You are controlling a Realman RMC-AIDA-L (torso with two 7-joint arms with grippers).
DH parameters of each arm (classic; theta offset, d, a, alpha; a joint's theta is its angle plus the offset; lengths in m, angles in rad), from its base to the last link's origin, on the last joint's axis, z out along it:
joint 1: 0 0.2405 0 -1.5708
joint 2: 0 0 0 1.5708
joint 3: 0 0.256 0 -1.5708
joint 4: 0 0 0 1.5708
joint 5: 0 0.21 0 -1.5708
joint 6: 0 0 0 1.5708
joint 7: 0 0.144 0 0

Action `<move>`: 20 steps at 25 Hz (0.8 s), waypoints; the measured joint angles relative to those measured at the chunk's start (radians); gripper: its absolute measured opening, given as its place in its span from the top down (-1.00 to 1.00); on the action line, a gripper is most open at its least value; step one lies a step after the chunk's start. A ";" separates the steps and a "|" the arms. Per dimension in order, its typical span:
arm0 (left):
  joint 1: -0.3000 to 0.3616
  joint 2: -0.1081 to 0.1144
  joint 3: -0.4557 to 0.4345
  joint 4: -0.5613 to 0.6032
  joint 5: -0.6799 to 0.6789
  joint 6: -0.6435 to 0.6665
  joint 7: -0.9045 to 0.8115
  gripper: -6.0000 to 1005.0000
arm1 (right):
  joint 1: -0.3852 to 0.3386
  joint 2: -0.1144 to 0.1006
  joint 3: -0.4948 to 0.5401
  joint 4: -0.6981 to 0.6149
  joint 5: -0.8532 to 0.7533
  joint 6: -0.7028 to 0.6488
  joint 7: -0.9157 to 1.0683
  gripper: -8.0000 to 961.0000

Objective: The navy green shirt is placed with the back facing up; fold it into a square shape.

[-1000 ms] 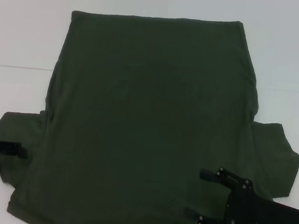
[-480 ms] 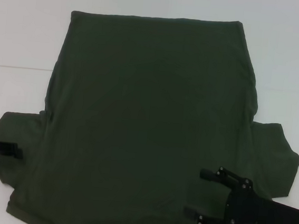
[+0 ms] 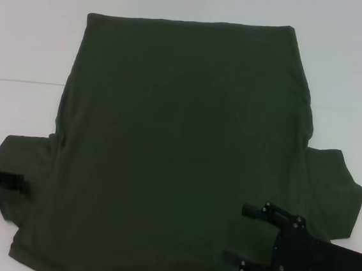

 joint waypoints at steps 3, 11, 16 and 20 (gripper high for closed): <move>-0.005 -0.004 0.001 0.000 0.001 0.002 0.001 -0.71 | 0.000 0.000 0.000 0.000 0.000 0.000 0.000 -0.95; -0.014 -0.008 0.011 -0.002 0.007 -0.002 0.000 -0.59 | 0.006 0.001 -0.001 0.000 0.000 -0.001 0.000 -0.95; -0.015 -0.008 0.012 0.001 0.006 -0.002 -0.001 -0.53 | 0.008 0.001 0.000 0.000 0.000 -0.001 0.000 -0.95; -0.016 -0.007 0.019 0.012 0.003 0.001 0.002 -0.48 | 0.008 0.002 0.001 0.000 0.000 -0.001 0.000 -0.95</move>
